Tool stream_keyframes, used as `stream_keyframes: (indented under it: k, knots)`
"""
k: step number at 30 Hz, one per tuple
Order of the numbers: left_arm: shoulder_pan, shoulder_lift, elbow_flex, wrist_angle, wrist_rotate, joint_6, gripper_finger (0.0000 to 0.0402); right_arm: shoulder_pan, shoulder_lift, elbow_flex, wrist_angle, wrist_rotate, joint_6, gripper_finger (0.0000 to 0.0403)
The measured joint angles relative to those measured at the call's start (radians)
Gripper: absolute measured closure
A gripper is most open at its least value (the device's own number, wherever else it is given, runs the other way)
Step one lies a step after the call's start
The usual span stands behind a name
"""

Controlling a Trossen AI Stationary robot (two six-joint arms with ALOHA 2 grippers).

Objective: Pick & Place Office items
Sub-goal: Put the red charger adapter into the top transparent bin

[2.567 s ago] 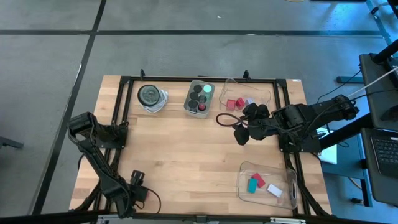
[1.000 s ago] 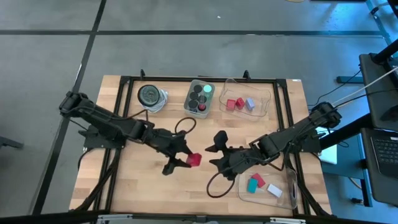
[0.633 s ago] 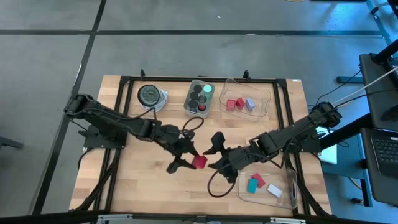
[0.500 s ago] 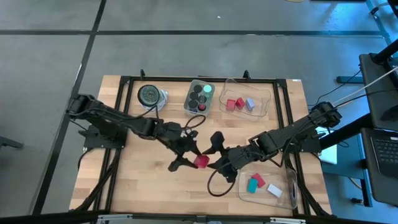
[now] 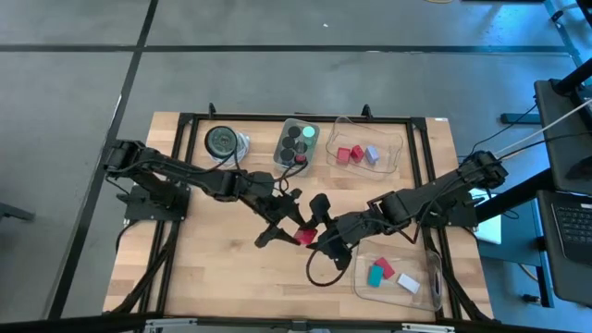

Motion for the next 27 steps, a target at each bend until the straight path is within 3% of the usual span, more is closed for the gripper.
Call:
stream_keyframes:
  k: [13, 20, 27]
  knots:
    - [-0.001, 0.001, 0.0, -0.004, 0.045, 0.008, 0.0196, -0.006, 0.0, 0.0, 0.006, -0.048, -0.044, 0.0252]
    - [-0.001, 0.001, 0.0, -0.003, 0.045, 0.022, 0.0196, -0.007, 0.0, 0.0, 0.009, -0.052, -0.098, 0.026]
    - [-0.001, -0.001, 0.0, 0.014, 0.03, 0.037, 0.013, -0.008, 0.0, 0.0, 0.011, -0.048, -0.068, 0.0269]
